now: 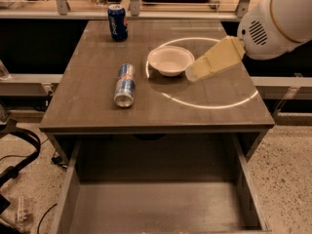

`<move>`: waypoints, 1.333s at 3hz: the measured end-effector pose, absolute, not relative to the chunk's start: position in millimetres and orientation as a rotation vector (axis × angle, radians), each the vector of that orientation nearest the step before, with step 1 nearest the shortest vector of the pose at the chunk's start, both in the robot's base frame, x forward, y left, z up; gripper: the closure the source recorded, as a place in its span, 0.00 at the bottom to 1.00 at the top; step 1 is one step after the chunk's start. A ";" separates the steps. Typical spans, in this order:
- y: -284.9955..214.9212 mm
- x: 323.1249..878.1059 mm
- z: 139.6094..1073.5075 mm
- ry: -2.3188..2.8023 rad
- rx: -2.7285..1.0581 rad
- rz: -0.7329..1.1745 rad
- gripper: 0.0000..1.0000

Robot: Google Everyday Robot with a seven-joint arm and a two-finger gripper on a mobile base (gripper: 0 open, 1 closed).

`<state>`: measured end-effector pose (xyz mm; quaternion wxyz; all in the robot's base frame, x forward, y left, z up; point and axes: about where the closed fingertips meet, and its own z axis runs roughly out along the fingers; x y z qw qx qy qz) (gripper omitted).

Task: Place redbull can upright

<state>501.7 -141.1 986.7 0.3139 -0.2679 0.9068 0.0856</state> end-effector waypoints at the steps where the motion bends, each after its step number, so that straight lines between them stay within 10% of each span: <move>1: -112.1 514.9 980.8 2.453 -0.696 0.312 0.00; 4: -5.5 570.0 943.4 2.846 -0.533 0.261 0.00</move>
Offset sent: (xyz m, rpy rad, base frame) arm 0.0697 0.1472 -0.0342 0.0320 0.4687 -0.1225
